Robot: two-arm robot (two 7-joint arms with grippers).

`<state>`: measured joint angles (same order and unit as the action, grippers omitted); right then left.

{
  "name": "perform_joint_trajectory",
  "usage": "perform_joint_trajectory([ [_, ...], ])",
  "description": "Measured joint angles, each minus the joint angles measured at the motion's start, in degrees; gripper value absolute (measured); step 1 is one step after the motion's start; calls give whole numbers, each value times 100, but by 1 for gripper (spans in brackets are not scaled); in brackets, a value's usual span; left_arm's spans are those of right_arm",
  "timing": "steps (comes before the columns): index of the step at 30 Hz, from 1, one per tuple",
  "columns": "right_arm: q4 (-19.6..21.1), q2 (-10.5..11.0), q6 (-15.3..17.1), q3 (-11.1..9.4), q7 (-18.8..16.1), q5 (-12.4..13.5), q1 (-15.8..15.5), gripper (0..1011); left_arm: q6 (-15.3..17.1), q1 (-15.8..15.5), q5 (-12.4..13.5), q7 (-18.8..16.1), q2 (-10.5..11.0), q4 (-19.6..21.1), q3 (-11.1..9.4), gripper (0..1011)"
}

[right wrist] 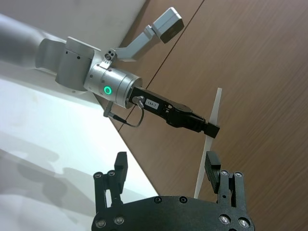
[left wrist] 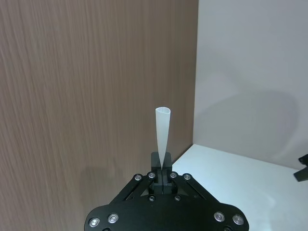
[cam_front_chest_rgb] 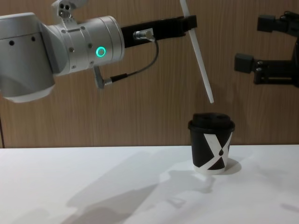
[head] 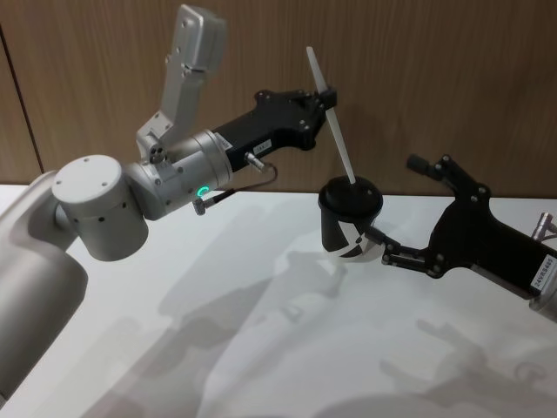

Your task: Pick up the straw with one hand, pass it to the other hand, and insert it into the cup.

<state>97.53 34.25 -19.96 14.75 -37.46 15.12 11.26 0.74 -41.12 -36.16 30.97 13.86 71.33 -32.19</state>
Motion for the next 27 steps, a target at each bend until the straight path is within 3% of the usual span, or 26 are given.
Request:
perform_joint_trajectory([
  [10, 0, 0, 0, 0, 0, 0, 0, 1001, -7, -250, 127, 169, -158, -403, -83, 1],
  [27, 0, 0, 0, 0, 0, 0, 0, 1001, -290, -622, 267, 535, -455, -1176, -149, 1],
])
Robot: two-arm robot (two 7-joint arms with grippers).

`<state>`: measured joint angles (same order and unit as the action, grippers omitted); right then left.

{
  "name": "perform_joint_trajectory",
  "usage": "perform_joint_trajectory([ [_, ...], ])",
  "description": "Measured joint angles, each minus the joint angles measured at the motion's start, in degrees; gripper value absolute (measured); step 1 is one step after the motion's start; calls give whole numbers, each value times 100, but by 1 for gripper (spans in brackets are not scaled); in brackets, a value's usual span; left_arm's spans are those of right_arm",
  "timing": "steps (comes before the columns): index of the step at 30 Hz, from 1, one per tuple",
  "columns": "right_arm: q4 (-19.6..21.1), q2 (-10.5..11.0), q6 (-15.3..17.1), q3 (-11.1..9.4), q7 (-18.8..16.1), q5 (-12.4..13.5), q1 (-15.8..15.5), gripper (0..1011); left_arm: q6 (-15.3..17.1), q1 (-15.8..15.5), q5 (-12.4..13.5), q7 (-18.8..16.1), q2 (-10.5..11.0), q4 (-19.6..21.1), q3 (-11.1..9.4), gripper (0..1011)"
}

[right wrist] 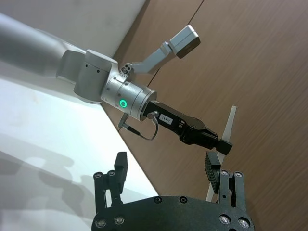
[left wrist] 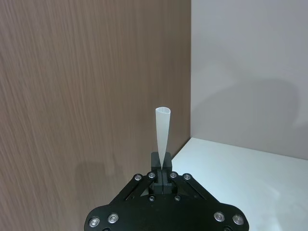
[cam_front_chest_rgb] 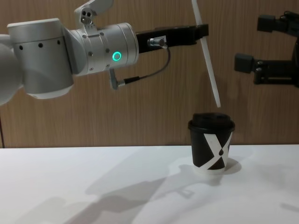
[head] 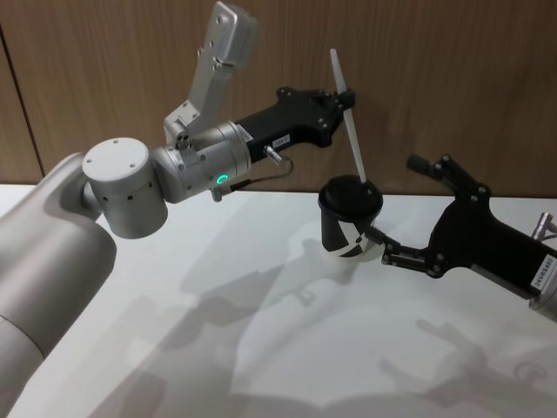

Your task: Pick up the straw with one hand, pass it to the other hand, and insert it into the cup.

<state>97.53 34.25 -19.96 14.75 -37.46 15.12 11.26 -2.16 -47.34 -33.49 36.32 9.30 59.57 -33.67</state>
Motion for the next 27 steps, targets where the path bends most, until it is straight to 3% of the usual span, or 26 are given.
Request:
perform_joint_trajectory([
  [12, 0, 0, 0, 0, 0, 0, 0, 1001, -158, -198, 95, 195, -157, -457, -12, 0],
  [27, 0, 0, 0, 0, 0, 0, 0, 1001, -140, -286, 165, 303, -251, -658, -11, 0],
])
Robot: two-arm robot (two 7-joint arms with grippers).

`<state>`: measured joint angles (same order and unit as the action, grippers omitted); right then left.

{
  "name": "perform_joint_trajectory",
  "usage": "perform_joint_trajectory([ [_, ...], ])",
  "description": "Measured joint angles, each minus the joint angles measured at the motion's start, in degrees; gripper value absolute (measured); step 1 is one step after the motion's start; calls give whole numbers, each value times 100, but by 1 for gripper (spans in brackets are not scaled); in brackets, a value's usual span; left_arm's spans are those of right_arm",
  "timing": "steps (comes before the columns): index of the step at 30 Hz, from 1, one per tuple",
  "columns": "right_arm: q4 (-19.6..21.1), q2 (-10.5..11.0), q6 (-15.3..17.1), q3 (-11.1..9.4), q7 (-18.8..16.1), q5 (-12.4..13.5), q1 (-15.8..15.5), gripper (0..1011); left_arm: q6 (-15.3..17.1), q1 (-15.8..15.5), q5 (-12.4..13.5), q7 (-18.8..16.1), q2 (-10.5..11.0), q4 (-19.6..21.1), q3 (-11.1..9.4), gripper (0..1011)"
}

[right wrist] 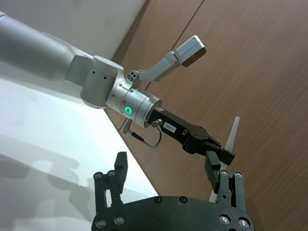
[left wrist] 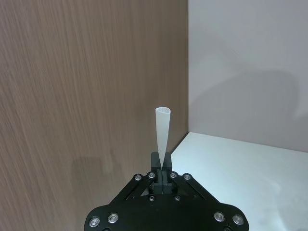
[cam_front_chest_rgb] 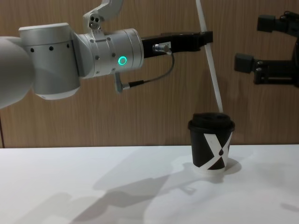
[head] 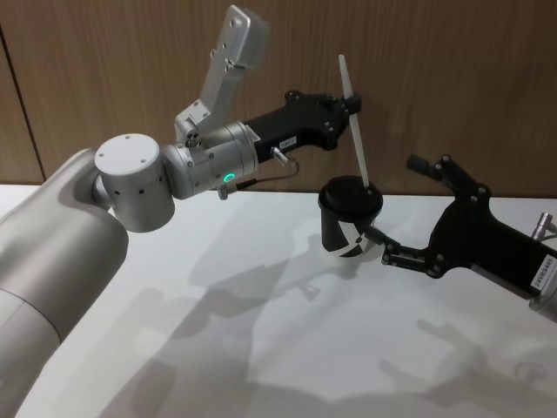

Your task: Pick up the straw with one hand, pass it to the other hand, and insert it into the cup.

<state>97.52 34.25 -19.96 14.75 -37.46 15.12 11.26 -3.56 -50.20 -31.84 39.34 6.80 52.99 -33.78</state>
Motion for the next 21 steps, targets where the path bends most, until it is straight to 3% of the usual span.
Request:
perform_joint_trajectory([
  [21, 0, 0, 0, 0, 0, 0, 0, 1001, 110, -36, 108, 60, -77, -110, 36, 0],
])
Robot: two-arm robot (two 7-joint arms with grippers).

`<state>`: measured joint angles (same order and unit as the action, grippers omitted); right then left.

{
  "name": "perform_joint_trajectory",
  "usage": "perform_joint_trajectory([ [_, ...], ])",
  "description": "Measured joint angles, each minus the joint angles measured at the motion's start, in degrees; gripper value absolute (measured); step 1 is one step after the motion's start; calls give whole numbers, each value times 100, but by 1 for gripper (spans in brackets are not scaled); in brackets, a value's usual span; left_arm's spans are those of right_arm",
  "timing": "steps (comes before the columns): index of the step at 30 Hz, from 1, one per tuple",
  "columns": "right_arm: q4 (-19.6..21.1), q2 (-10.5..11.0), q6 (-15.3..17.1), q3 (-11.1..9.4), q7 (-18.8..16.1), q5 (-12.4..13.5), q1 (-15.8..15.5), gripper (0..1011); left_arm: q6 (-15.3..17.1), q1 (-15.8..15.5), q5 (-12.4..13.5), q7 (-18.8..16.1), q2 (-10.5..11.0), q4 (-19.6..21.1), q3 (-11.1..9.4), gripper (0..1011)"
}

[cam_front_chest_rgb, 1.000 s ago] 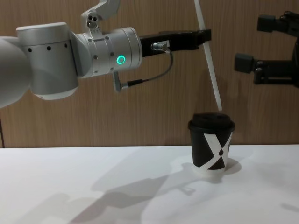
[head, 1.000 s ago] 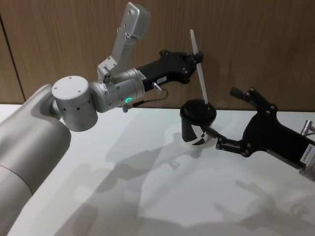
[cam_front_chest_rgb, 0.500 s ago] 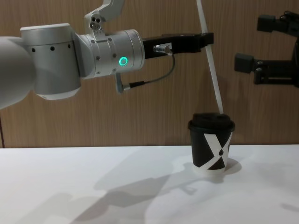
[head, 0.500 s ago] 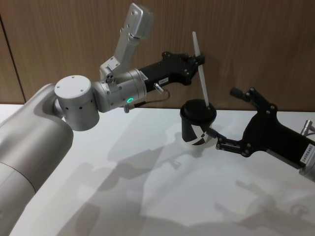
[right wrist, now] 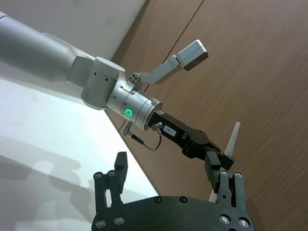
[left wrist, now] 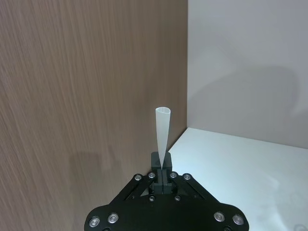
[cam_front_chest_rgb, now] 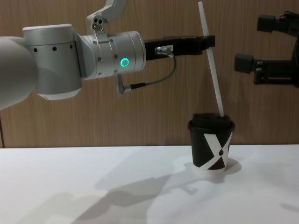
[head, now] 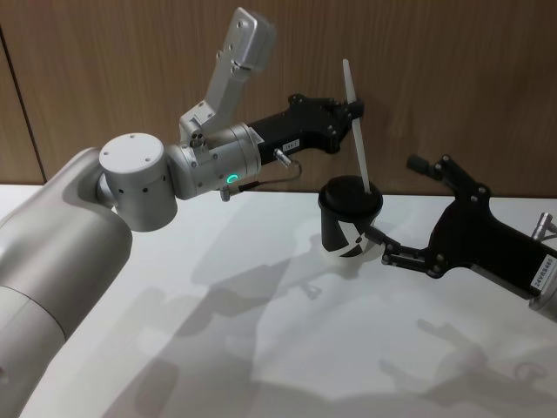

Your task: Pick up the straw with one hand, pass it to the other hand, and insert it into the cup.

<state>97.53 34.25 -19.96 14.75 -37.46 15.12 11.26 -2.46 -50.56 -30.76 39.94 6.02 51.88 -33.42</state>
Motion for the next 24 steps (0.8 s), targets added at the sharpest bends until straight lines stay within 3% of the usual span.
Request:
perform_joint_trajectory([
  [21, 0, 0, 0, 0, 0, 0, 0, 1001, 51, -39, 91, 61, -60, -144, 59, 1],
  [24, 0, 0, 0, 0, 0, 0, 0, 1001, 47, -46, 97, 76, -73, -168, 64, 50],
])
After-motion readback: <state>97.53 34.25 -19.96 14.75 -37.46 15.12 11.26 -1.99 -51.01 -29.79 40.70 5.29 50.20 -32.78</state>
